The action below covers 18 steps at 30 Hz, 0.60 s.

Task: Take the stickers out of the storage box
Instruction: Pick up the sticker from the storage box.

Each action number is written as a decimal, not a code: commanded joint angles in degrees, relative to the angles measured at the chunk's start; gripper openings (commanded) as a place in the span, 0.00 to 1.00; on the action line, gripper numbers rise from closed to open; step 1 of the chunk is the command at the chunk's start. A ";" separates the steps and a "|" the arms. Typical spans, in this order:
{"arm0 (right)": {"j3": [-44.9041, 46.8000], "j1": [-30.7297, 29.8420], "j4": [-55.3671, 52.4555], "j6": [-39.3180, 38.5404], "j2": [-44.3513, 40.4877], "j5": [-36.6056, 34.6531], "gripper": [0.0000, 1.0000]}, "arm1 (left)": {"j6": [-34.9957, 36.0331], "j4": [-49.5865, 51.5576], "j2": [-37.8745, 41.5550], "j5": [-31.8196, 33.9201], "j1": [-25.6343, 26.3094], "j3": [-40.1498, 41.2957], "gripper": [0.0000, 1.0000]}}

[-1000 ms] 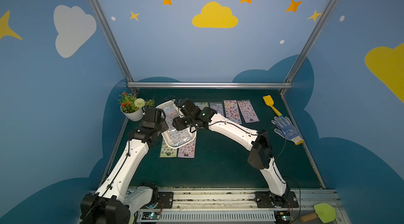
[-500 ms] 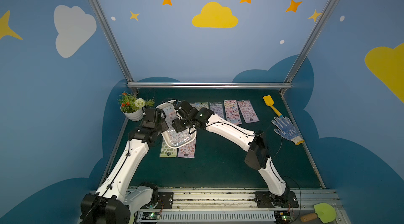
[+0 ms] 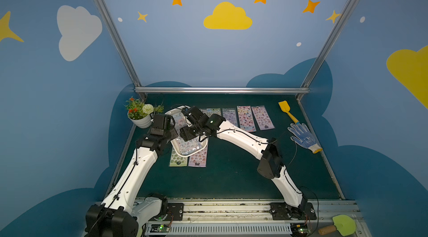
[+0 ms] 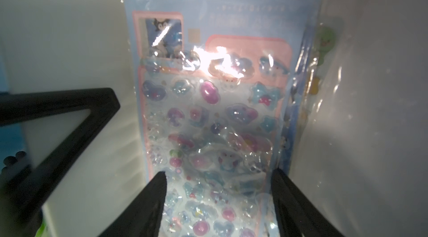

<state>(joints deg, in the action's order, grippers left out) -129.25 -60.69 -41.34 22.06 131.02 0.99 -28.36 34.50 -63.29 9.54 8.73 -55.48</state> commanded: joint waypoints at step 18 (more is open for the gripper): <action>-1.66 1.90 -0.88 -2.00 2.27 -2.84 0.71 | -0.84 -2.15 0.88 -0.98 -0.12 -0.85 0.04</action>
<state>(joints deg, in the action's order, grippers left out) -129.36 -59.57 -40.71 21.63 131.44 1.89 -28.60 34.46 -63.29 9.47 8.64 -55.48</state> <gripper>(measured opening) 0.705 0.071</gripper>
